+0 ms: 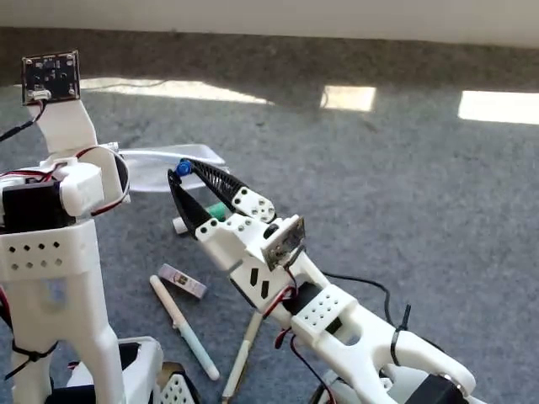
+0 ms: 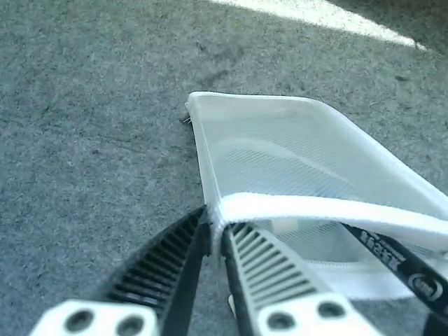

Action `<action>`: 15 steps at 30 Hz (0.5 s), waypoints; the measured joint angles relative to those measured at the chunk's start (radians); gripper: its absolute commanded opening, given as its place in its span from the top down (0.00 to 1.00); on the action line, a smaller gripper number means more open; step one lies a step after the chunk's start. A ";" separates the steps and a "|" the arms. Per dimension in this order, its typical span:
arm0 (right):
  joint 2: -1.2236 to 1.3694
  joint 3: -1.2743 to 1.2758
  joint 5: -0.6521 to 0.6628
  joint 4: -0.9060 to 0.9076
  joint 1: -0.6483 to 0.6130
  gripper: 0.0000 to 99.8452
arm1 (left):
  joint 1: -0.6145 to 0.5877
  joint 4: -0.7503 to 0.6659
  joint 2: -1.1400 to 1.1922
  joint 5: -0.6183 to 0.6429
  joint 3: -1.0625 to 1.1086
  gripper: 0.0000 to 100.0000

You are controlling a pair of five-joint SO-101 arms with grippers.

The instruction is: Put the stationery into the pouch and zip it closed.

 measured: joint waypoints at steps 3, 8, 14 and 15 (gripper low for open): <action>-0.002 0.000 0.000 0.077 0.000 0.90 | 0.000 0.000 0.000 0.000 0.000 0.99; -0.002 0.000 -0.002 0.193 -0.005 0.87 | 0.000 0.000 0.002 0.000 0.000 0.99; -0.003 0.000 -0.002 0.199 -0.005 0.87 | 0.002 0.000 0.002 0.000 0.000 0.99; -0.003 0.000 -0.002 0.201 -0.005 0.87 | 0.002 0.000 0.002 0.000 0.000 0.99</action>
